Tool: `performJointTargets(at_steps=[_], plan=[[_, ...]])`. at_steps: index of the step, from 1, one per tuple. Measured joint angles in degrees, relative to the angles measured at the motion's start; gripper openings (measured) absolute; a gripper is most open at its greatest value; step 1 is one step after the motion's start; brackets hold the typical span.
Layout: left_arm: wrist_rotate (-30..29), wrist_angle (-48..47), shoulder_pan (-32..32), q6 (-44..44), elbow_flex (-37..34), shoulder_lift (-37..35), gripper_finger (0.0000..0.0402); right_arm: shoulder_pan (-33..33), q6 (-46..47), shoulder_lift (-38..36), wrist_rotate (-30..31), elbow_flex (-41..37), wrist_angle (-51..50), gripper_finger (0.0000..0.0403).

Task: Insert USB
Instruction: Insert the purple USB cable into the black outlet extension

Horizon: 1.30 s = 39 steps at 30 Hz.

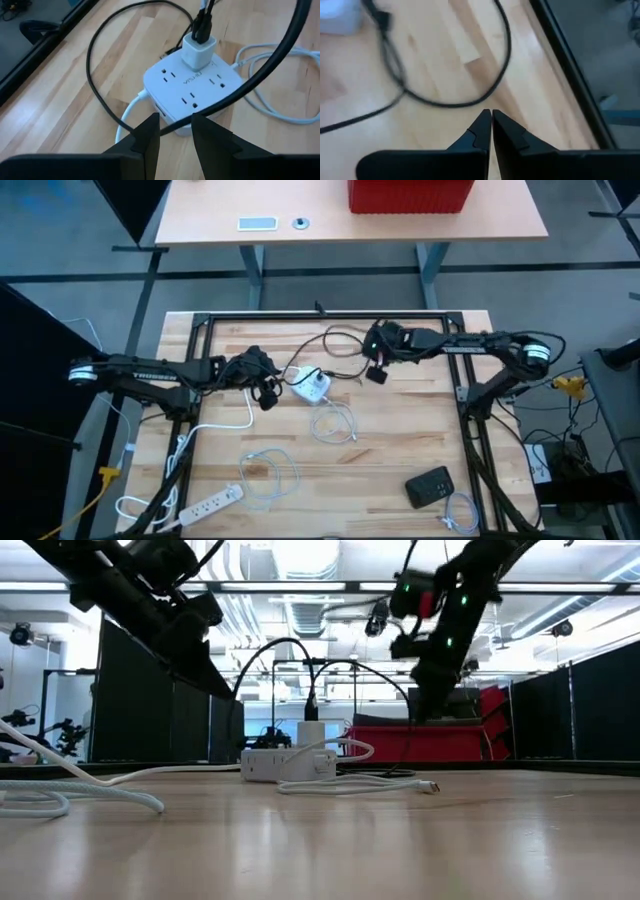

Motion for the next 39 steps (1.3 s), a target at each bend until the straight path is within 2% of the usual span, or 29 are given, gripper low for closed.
performJointTargets(at_steps=[3,6,10,13,19,22,24,30,35,39], plan=[[0.0,0.2,0.0,0.1,0.0,0.0,0.0103,0.7,2.1,-4.1,-1.8,0.2,-4.0,0.0000],[0.0,0.3,0.0,0.1,0.0,-0.1,0.0103,2.4,2.6,-8.7,-6.1,0.2,-8.1,0.0000],[2.5,1.5,0.0,-0.1,0.0,-0.3,0.0103,7.4,6.5,-13.9,-10.7,-0.1,-10.6,0.0000],[6.1,1.5,-0.3,-0.6,0.0,-1.1,0.0103,13.1,9.6,-16.4,-11.8,-0.4,-10.9,0.0000],[5.9,-5.5,-3.2,-8.0,0.0,-5.0,0.0103,27.4,18.7,-17.5,-12.2,-1.8,-11.5,0.0000],[4.5,-7.0,-6.9,-13.4,0.0,-7.5,0.0103,34.5,24.4,-17.2,-12.2,-2.9,-11.2,0.0000],[1.3,-5.5,-10.5,-15.8,0.0,-8.5,0.0103,39.2,28.7,-17.1,-12.2,-3.7,-11.1,0.0000],[-8.8,9.5,-25.6,-17.5,0.0,-6.6,0.0103,51.2,41.1,-16.9,-11.4,-4.2,-7.7,0.0000],[-16.2,27.0,-37.4,-14.6,0.0,0.0,0.0103,61.0,50.0,-14.2,-9.4,-4.2,-2.6,0.0000],[-19.7,39.3,-42.9,-14.3,0.0,5.6,0.0103,68.0,57.6,-10.2,-8.8,-4.2,-0.7,0.0000]])
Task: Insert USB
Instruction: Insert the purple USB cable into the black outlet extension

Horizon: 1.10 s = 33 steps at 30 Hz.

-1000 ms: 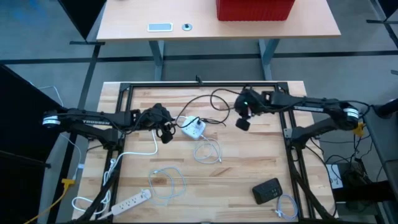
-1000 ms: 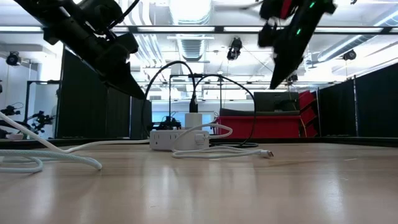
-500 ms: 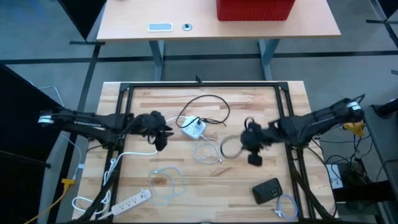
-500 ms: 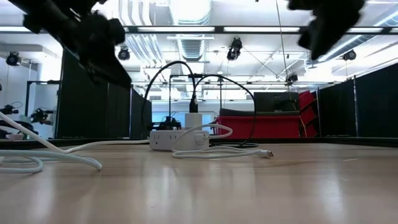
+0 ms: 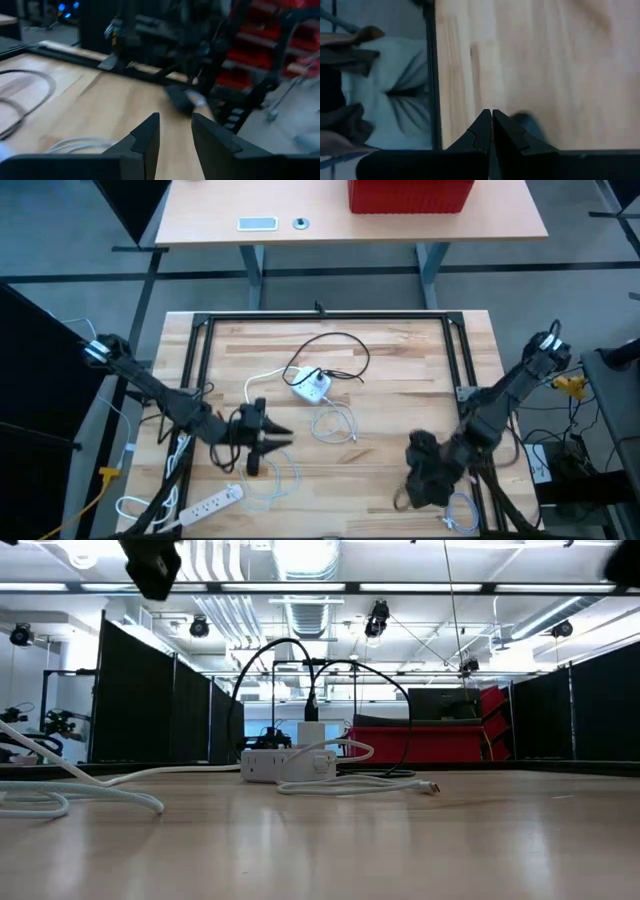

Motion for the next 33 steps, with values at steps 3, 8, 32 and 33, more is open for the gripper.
performJointTargets(at_steps=[3,8,32,33], plan=[[-0.3,7.0,-1.7,0.1,0.8,4.3,0.0103,3.9,7.9,3.6,0.1,0.0,0.2,0.0000],[-0.3,4.6,-2.1,0.2,7.7,12.4,0.0103,9.6,16.8,9.8,-0.4,1.2,0.8,0.0000],[1.7,-25.4,-2.0,-2.8,33.8,34.2,0.0103,21.4,30.6,25.4,-2.7,14.5,-2.7,0.0050],[1.7,-25.4,-2.0,-2.8,33.8,34.2,0.0103,22.2,32.0,25.7,-2.3,14.5,-2.9,0.0060]])
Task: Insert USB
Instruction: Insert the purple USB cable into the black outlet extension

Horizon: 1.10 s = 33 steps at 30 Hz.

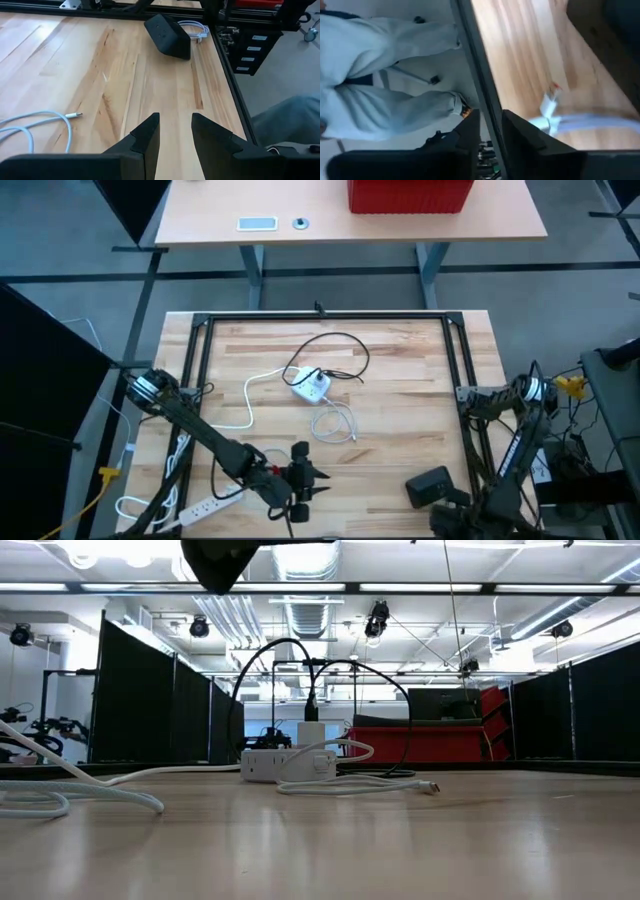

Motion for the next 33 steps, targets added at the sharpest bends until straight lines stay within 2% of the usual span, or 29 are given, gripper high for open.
performJointTargets(at_steps=[4,8,15,27,30,33], plan=[[0.0,0.0,0.0,0.0,-0.1,0.0,0.0103,2.2,4.1,1.0,1.3,-0.3,-3.2,0.0098],[0.0,0.0,0.2,0.0,-0.1,0.0,0.0103,2.5,3.8,1.8,1.7,-0.4,-4.8,0.0125],[0.0,0.1,0.2,-0.3,-0.1,0.0,0.0103,2.1,1.0,4.4,3.1,-0.5,-5.0,0.0136],[0.1,0.1,0.7,1.1,-0.1,0.0,0.0103,2.0,0.3,6.9,2.3,-0.6,-6.0,0.0103],[0.1,0.1,0.9,1.3,-0.1,0.0,0.0103,1.9,0.9,6.9,2.2,-0.9,-5.9,0.0072],[0.1,0.1,1.2,1.3,-0.1,0.0,0.0103,1.4,0.4,6.9,0.8,-1.3,-5.8,0.0022]])
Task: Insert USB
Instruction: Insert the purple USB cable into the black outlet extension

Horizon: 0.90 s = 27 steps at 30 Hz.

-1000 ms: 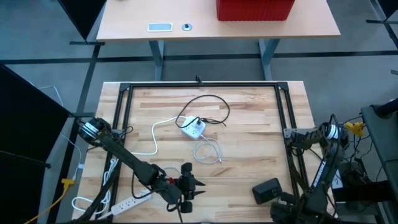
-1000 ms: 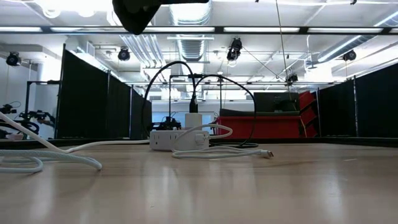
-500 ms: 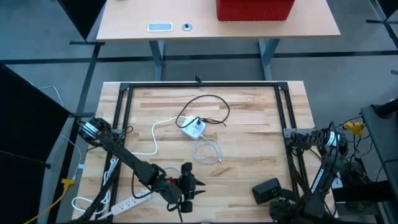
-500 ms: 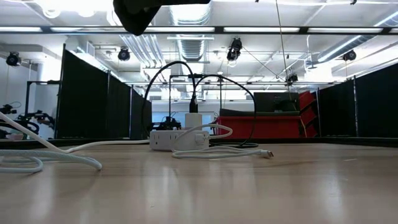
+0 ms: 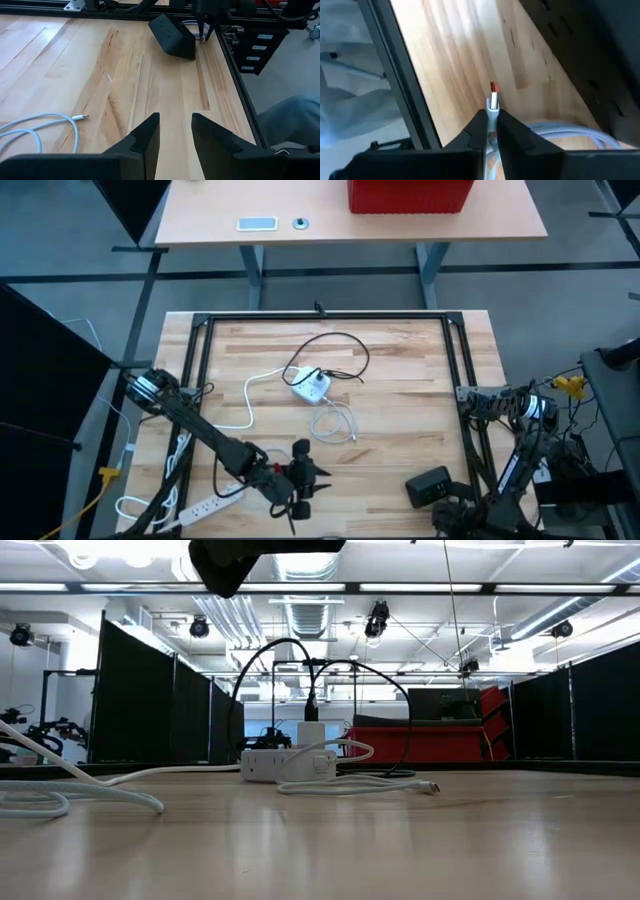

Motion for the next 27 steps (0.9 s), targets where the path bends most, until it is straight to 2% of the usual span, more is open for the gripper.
performJointTargets(at_steps=[5,10,18,21,27], plan=[[0.0,0.0,0.4,0.0,0.0,0.0,0.0103,-1.6,-2.8,-1.0,-0.9,1.0,-3.6,0.0015],[-0.7,2.7,1.3,1.0,0.0,0.3,0.0103,-3.4,-6.5,-4.5,5.2,2.3,-10.9,0.0014],[-0.4,4.0,2.3,1.3,0.0,1.4,0.0103,-5.6,-9.8,-6.2,4.3,-0.1,-14.3,0.0014],[-0.3,3.9,2.3,1.3,0.0,1.4,0.0103,-6.3,-10.1,-6.2,1.3,0.1,-15.1,0.0014],[-0.3,3.9,2.3,1.3,0.0,1.4,0.0103,-5.2,-7.3,-6.6,-10.1,0.2,-16.6,0.0014]])
